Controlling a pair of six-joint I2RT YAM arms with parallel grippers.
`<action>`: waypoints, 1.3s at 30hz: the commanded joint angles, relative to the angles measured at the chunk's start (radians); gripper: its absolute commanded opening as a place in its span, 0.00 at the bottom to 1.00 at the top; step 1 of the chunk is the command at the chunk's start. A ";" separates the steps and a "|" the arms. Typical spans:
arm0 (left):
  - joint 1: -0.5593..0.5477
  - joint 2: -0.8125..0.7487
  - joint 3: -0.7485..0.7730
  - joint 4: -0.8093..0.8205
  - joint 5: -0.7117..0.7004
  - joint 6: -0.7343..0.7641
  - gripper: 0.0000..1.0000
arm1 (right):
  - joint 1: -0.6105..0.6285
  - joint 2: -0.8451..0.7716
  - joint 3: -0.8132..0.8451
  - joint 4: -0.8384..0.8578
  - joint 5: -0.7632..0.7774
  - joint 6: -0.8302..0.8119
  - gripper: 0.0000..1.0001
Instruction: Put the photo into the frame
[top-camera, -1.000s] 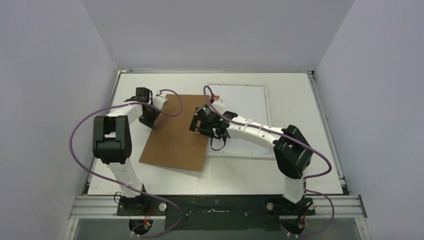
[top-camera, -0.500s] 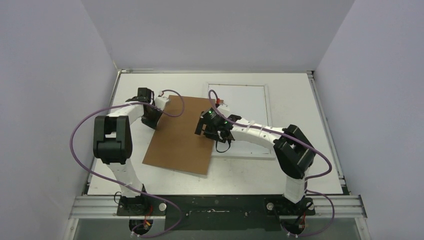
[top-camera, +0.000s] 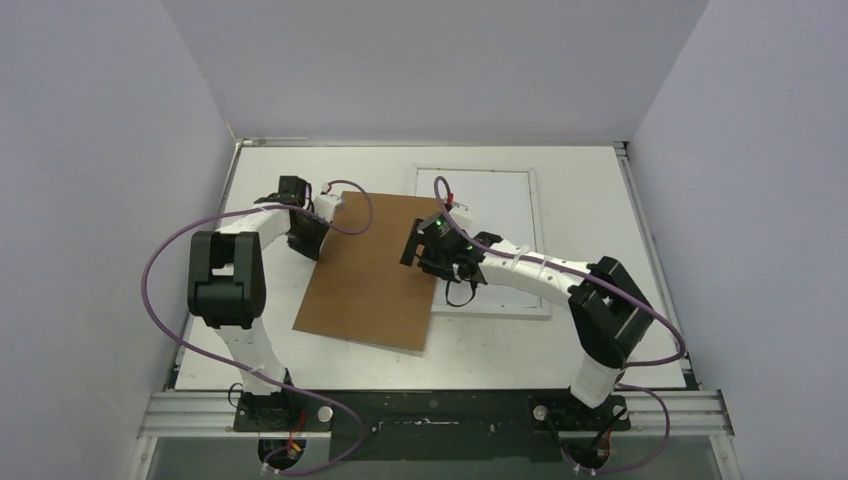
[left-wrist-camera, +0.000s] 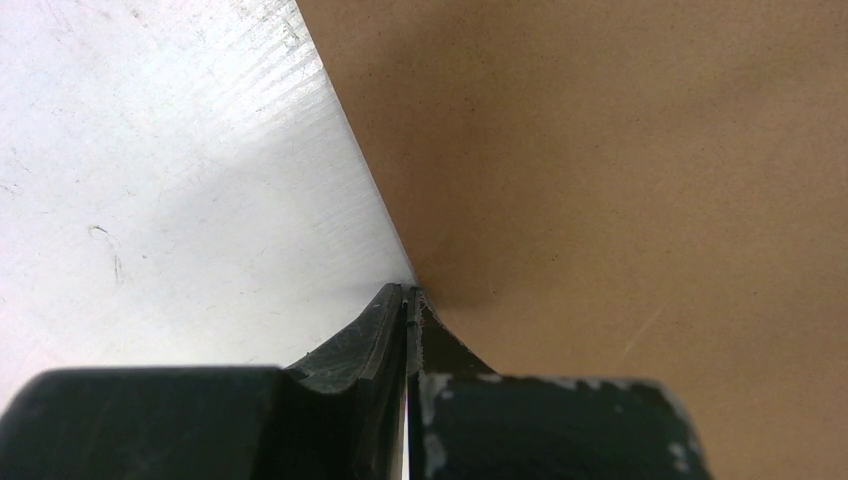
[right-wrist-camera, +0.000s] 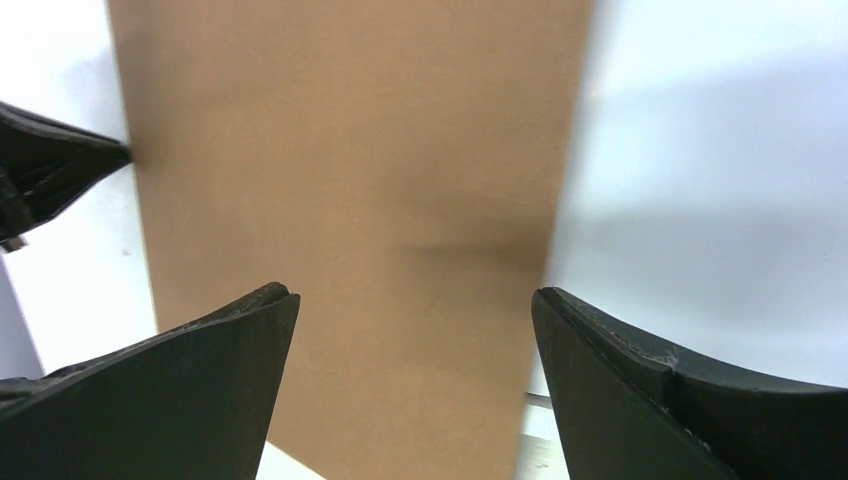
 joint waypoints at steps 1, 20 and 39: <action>-0.011 -0.003 -0.017 -0.049 0.044 -0.009 0.00 | -0.044 -0.089 -0.069 0.027 0.011 -0.019 0.91; -0.011 0.002 -0.003 -0.060 0.037 -0.009 0.00 | -0.080 -0.074 -0.153 0.156 -0.088 -0.010 0.85; -0.011 0.007 -0.001 -0.063 0.036 -0.007 0.00 | -0.092 -0.042 -0.256 0.369 -0.246 0.044 0.53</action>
